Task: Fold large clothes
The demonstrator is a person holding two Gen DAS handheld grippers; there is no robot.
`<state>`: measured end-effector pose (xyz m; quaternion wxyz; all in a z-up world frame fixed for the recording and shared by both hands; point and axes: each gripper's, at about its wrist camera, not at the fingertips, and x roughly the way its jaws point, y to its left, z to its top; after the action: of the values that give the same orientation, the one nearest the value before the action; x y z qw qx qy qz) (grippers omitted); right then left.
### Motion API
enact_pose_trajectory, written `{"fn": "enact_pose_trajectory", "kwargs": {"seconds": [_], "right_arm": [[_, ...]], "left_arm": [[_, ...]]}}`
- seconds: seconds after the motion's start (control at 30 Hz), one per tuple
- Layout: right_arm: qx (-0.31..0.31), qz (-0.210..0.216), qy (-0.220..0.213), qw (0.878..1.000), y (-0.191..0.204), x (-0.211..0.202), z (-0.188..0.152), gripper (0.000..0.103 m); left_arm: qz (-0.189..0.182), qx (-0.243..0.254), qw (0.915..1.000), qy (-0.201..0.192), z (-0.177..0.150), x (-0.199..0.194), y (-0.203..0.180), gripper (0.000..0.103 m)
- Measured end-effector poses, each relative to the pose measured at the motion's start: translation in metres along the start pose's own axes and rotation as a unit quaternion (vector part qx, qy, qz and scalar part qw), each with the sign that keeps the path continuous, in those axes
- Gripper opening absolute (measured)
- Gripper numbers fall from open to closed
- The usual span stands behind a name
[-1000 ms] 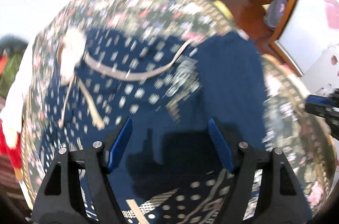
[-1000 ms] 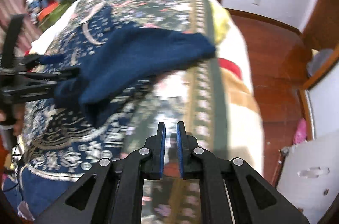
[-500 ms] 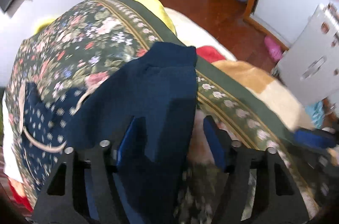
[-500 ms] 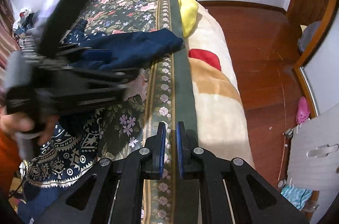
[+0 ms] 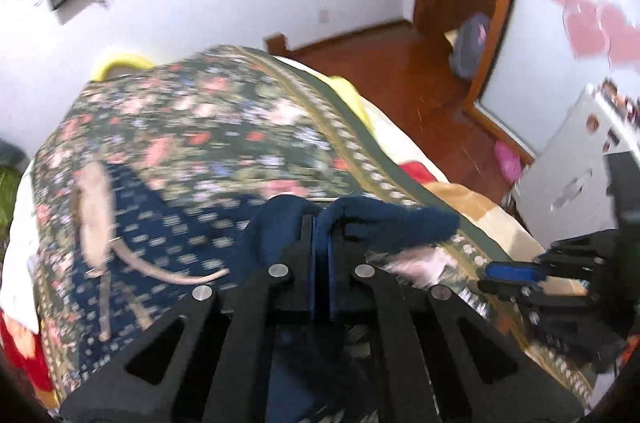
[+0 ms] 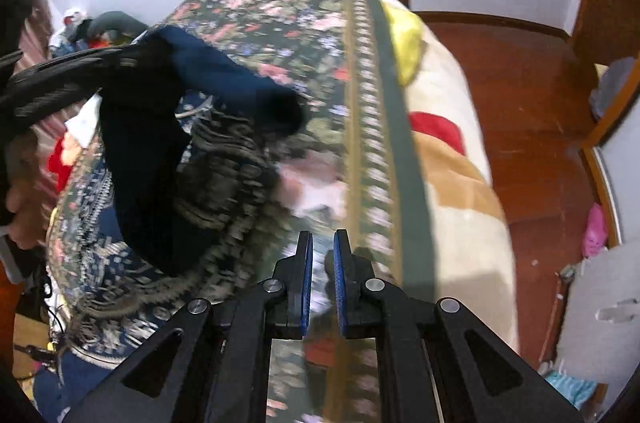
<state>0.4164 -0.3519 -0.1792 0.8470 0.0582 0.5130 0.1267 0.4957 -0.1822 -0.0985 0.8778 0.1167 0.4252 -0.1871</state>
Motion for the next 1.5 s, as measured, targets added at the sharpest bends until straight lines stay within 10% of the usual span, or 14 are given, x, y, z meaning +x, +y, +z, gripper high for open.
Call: {"fn": "enact_pose_trajectory", "kwargs": {"seconds": [0.37, 0.63, 0.83, 1.1, 1.4, 1.5], "right_arm": [[-0.038, 0.009, -0.020, 0.999, 0.061, 0.004, 0.028, 0.006], [-0.052, -0.021, 0.002, 0.998, 0.098, 0.035, 0.041, 0.006], [-0.071, -0.052, 0.057, 0.994, 0.102, 0.075, 0.027, 0.006], [-0.120, -0.083, 0.046, 0.988, 0.114, 0.085, 0.017, 0.006], [-0.128, -0.110, 0.033, 0.985, 0.116, 0.088, 0.017, 0.006], [-0.132, -0.116, 0.028, 0.984, 0.116, 0.084, 0.014, 0.006]], "left_arm": [[0.096, -0.057, 0.9937, -0.002, -0.096, -0.070, 0.123, 0.004], [0.078, -0.141, 0.9852, 0.058, -0.201, -0.050, 0.167, 0.005], [0.040, -0.180, 0.9701, 0.158, -0.268, -0.017, 0.175, 0.052], [0.035, -0.156, 0.9780, 0.133, -0.254, -0.032, 0.157, 0.068], [0.093, -0.147, 0.9774, 0.121, -0.225, 0.009, 0.143, 0.069], [0.123, -0.131, 0.9772, 0.113, -0.221, 0.006, 0.146, 0.027]]}}
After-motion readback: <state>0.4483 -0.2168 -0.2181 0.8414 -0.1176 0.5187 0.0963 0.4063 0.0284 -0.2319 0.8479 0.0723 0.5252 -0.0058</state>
